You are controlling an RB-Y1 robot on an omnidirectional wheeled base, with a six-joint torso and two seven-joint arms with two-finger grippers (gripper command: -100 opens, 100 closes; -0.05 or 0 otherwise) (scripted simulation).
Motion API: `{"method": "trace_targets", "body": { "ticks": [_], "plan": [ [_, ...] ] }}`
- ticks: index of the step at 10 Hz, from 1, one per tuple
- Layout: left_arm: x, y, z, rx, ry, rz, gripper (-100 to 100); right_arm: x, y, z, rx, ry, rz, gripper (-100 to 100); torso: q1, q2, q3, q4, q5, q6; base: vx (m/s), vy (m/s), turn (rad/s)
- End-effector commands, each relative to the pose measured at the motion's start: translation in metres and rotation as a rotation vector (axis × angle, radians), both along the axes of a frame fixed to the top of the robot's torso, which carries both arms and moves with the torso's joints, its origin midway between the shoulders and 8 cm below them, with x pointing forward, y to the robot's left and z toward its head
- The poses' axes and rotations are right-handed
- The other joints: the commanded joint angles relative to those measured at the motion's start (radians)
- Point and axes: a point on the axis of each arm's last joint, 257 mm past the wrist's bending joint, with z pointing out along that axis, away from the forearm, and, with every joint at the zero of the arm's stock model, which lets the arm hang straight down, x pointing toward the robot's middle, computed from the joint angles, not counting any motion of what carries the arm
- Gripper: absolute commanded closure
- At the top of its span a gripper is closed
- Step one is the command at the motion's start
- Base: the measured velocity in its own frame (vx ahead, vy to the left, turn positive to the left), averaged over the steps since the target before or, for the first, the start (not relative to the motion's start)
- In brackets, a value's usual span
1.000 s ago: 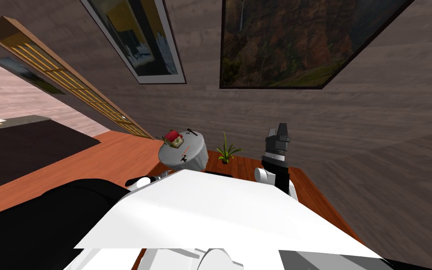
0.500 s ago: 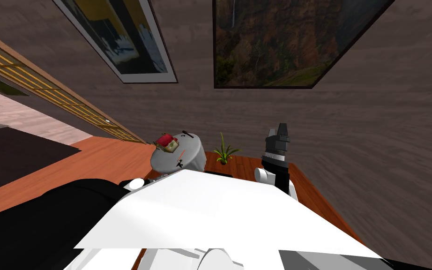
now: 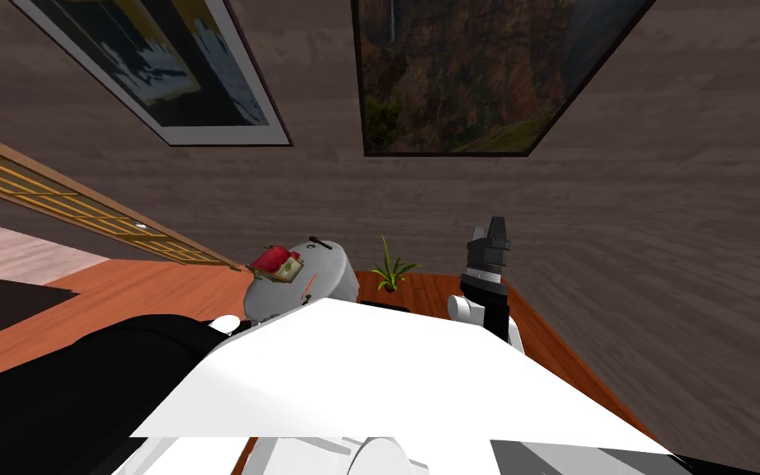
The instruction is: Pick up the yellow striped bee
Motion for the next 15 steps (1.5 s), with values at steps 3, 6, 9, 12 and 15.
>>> {"method": "trace_targets", "body": {
  "ticks": [3, 6, 9, 12, 15],
  "plan": [
    [-0.018, 0.001, 0.006, -0.063, 0.053, 0.028, -100, 0.000, 0.000, 0.000, 0.000, 0.000, 0.000, 0, -0.001, -0.001, -0.001, 0.000, 0.000, 0.000, 0.109, 0.027, -0.195],
    [-0.022, -0.002, 0.007, -0.083, 0.065, 0.035, -100, 0.000, 0.000, 0.000, 0.000, 0.000, 0.000, 0, -0.002, 0.000, 0.000, 0.000, 0.000, -0.001, 0.072, 0.014, -0.118],
    [-0.022, -0.014, -0.008, -0.088, 0.064, 0.038, -100, 0.000, 0.000, 0.000, 0.000, 0.000, 0.000, 0, -0.002, 0.005, 0.003, 0.001, 0.000, -0.001, 0.004, 0.020, -0.010],
    [-0.021, -0.018, -0.014, -0.088, 0.062, 0.039, -100, 0.000, 0.000, 0.000, 0.000, 0.000, 0.000, 0, 0.005, 0.005, 0.003, 0.001, 0.007, 0.000, 0.000, 0.027, -0.009],
    [-0.023, -0.021, -0.015, -0.095, 0.066, 0.038, 100, 0.000, 0.000, 0.000, 0.000, 0.000, 0.000, 0, 0.010, 0.003, 0.002, 0.001, 0.009, 0.001, -0.003, -0.005, 0.007]
  ]
}}
